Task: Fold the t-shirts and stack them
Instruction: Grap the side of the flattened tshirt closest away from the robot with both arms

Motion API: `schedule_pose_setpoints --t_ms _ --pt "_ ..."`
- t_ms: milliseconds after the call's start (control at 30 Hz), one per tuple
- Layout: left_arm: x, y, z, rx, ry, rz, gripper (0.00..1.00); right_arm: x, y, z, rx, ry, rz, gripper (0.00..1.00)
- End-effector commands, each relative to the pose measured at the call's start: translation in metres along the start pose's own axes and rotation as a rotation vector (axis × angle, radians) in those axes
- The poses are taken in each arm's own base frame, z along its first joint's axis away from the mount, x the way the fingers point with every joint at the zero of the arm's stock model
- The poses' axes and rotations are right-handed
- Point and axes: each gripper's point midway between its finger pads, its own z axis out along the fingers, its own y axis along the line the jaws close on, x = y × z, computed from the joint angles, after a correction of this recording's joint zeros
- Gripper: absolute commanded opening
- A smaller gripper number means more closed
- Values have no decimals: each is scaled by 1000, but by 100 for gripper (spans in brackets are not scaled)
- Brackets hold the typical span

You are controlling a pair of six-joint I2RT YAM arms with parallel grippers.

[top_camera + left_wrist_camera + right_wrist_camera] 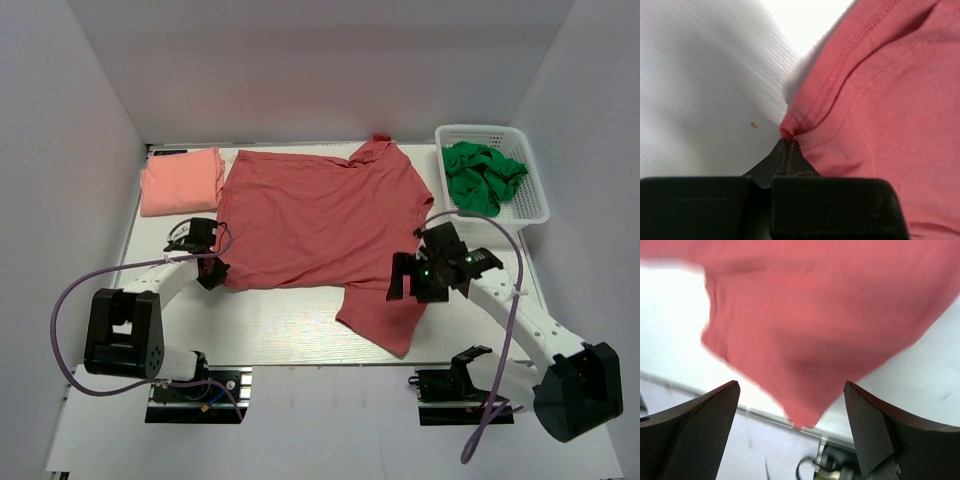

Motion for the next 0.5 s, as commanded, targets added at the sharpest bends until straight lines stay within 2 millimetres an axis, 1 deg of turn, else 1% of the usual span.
schedule_pose_setpoints --t_ms 0,100,133,167,233,267,300,333,367,433,467 --pt "2 -5 -12 44 8 1 0 75 4 -8 -10 239 102 90" --pt "3 -3 -12 37 13 3 0 101 7 -9 -15 296 137 90" --pt "3 -3 -12 37 13 3 0 105 7 -8 -17 306 151 90" --pt "3 -3 -12 37 13 3 0 110 15 -7 -43 328 161 90" --pt "3 -3 -12 37 13 3 0 123 12 0 -33 359 169 90" --pt "2 -5 -12 44 8 1 0 124 15 6 -37 360 167 90" --pt "2 -5 -12 44 8 1 0 134 9 11 -14 393 178 90" --pt "2 -5 -12 44 8 1 0 138 10 13 -9 408 177 90" --pt "3 -3 -12 37 13 3 0 132 12 18 -15 380 177 90" --pt "3 -3 -12 37 13 3 0 125 11 24 6 352 176 87" --pt "3 -3 -12 37 13 3 0 120 10 27 19 327 181 82"
